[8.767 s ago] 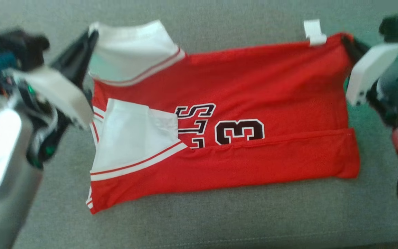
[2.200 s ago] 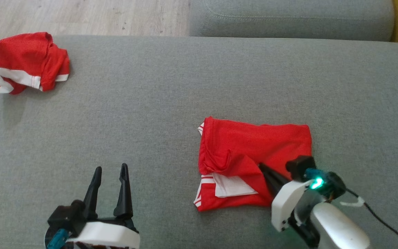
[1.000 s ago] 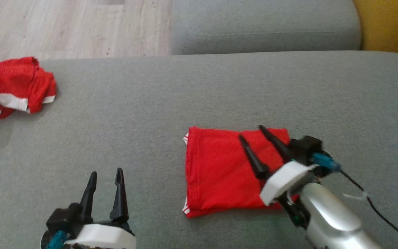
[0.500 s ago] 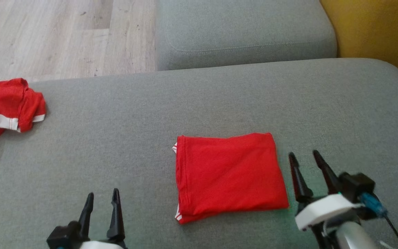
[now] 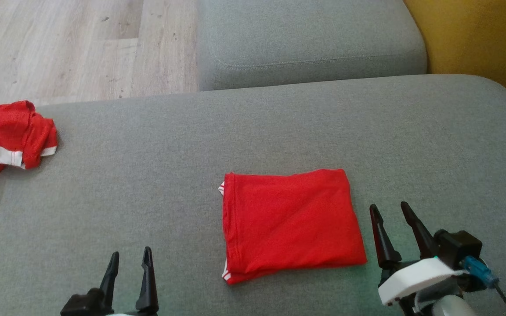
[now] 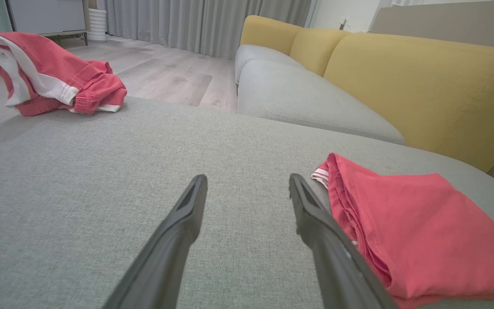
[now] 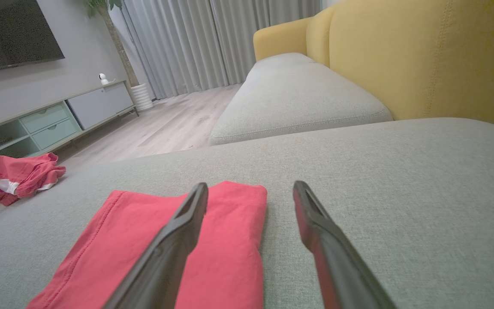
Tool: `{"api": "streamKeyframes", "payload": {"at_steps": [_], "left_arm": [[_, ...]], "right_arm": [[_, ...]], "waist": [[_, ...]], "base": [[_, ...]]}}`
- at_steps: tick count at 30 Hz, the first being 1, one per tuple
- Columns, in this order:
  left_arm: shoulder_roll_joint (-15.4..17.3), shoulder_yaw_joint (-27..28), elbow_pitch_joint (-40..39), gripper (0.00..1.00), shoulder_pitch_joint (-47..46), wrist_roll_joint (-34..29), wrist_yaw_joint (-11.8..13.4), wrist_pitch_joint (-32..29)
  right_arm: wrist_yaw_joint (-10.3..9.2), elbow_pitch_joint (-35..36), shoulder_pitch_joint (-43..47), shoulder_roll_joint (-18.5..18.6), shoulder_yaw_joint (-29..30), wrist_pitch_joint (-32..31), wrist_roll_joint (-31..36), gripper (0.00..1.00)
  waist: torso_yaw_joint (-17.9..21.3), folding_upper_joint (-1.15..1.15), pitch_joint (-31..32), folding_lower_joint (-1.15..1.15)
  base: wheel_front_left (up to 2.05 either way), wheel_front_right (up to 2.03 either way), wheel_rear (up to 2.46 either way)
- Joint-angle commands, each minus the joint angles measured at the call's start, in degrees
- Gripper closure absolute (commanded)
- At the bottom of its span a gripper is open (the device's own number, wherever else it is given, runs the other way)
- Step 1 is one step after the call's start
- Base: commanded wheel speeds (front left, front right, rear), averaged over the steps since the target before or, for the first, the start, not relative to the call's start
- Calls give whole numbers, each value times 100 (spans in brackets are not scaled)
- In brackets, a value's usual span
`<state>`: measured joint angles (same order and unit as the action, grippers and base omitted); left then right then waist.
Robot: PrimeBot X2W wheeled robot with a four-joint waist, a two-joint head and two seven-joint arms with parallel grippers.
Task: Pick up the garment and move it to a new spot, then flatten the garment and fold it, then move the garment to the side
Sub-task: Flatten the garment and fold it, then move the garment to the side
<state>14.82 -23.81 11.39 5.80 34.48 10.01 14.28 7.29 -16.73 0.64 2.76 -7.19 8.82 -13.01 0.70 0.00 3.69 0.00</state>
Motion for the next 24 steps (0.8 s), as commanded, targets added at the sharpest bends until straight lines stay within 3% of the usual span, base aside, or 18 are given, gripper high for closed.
{"api": "streamKeyframes", "payload": {"at_steps": [1,24], "left_arm": [[-4,273,-110,0,-205,-106,-21,71],[-124,366,-13,0,-236,-225,-70,72]], "right_arm": [[20,217,-142,13,-151,-43,12,0],[20,207,-306,12,33,-370,139,0]], "waist": [[-4,0,-7,0],[-105,0,-114,0]], "base": [[0,0,0],[0,0,0]]}}
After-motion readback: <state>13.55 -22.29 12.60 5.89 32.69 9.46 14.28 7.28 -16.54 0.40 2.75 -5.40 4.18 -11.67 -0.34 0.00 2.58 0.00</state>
